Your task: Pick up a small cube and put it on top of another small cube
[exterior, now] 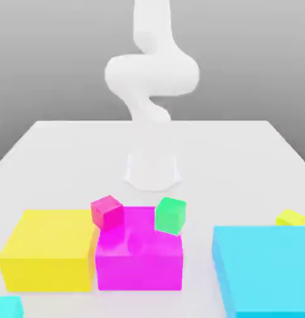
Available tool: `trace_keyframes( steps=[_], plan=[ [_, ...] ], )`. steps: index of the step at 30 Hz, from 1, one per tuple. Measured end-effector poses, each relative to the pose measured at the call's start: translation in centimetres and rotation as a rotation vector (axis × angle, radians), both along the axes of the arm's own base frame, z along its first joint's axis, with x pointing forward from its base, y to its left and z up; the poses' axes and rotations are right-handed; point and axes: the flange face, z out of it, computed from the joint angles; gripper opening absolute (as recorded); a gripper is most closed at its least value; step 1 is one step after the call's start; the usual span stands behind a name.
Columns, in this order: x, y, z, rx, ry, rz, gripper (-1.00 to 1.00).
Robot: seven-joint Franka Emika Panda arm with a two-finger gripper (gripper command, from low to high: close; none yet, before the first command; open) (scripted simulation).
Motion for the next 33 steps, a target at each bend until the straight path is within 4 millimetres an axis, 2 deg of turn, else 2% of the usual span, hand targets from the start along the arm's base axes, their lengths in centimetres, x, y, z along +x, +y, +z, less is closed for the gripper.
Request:
trace_keyframes(
  steps=[4, 8, 12, 16, 21, 25, 33],
  plan=[
    [4.9, -2.8, -4.8, 0.028, 0.100, 0.032, 0.00],
    [8.9, -5.5, -10.1, 0.050, 0.191, 0.053, 0.00],
    [12.0, -8.3, -16.0, 0.063, 0.278, 0.066, 0.00],
    [14.3, -11.1, -22.2, 0.067, 0.361, 0.072, 0.00],
    [15.6, -15.0, -30.1, 0.059, 0.463, 0.065, 0.00],
    [15.8, -17.6, -36.3, 0.037, 0.544, 0.068, 0.00],
    [13.5, -23.7, -47.6, -0.041, 0.708, 0.062, 0.00]
  ],
)
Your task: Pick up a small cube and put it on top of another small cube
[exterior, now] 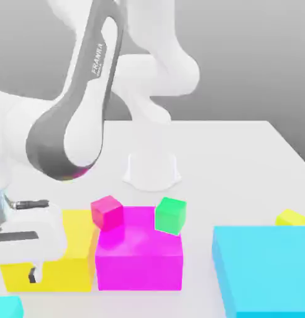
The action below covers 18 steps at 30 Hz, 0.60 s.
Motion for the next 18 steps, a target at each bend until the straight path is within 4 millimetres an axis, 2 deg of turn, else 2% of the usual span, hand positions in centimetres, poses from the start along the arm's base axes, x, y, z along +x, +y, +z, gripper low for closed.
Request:
trace_keyframes(
  steps=[4, 5, 10, 11, 13, 15, 18],
  plan=[
    [-0.5, -1.0, -6.1, -0.017, 0.026, 0.007, 0.00],
    [-0.5, -1.0, -7.4, -0.017, 0.026, 0.006, -1.00],
    [-0.6, -1.0, -7.4, -0.015, 0.028, 0.006, -1.00],
    [-0.6, -1.0, -8.0, -0.015, 0.028, 0.006, -1.00],
    [-0.5, -1.0, -6.4, -0.017, 0.027, 0.007, -1.00],
    [-0.5, -1.0, -3.5, -0.016, 0.027, 0.007, -1.00],
    [-1.5, 0.2, -0.8, 0.023, 0.028, -0.040, -1.00]
  ],
)
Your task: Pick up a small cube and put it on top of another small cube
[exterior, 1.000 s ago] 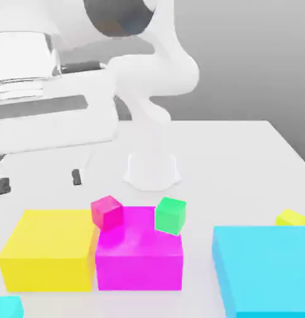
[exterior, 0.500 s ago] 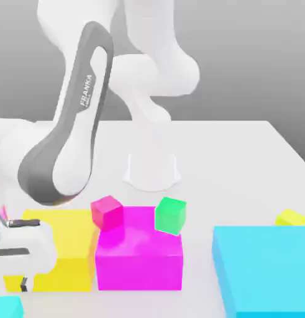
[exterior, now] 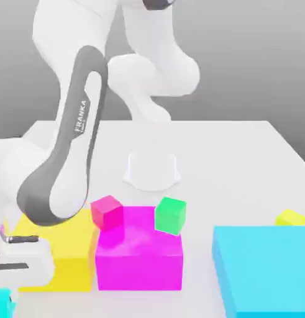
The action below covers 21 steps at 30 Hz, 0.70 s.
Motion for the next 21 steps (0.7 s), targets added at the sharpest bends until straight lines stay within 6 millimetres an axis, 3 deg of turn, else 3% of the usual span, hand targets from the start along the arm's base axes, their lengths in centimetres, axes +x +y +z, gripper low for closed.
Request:
trace_keyframes(
  steps=[11, 21],
  plan=[
    [-5.3, 7.3, 6.9, 0.121, 0.016, -0.199, -1.00],
    [-11.9, 13.1, 12.4, 0.069, 0.024, -0.351, -1.00]
  ],
)
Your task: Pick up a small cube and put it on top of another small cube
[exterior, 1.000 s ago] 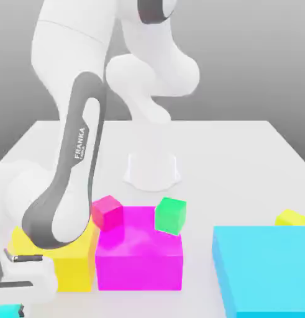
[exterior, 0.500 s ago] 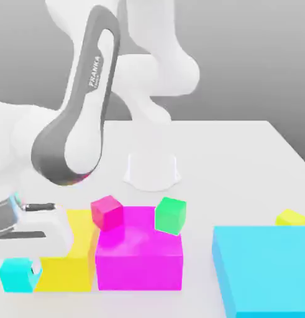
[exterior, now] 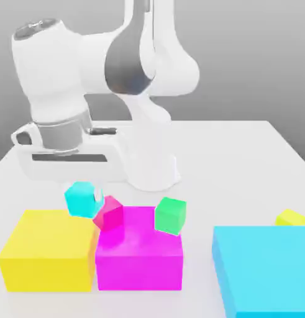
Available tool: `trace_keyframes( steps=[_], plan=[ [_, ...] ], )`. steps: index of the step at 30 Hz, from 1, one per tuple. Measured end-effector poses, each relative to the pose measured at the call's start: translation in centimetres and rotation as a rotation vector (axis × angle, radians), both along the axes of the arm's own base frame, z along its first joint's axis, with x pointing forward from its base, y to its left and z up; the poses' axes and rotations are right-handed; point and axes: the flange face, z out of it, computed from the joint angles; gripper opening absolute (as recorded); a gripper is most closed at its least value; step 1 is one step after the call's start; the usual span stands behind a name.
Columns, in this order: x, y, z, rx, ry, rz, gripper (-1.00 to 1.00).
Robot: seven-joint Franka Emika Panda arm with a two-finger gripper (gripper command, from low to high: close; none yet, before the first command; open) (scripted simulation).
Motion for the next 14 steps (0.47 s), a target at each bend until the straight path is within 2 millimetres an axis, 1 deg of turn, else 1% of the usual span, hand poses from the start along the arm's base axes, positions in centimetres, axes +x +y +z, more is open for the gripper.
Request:
trace_keyframes(
  steps=[3, 5, 7, 10, 11, 14],
  plan=[
    [-2.3, 1.4, 1.1, -0.047, 0.005, -0.050, -1.00],
    [-3.7, 2.2, 1.4, -0.084, 0.006, -0.084, -1.00],
    [-4.1, 2.4, -0.1, -0.099, 0.007, -0.097, -1.00],
    [-4.2, 2.5, -3.4, -0.105, 0.007, -0.100, -1.00],
    [-4.3, 2.5, -4.4, -0.106, 0.007, -0.101, 1.00],
    [-4.3, 2.5, -4.4, -0.106, 0.007, -0.101, 1.00]
  ],
)
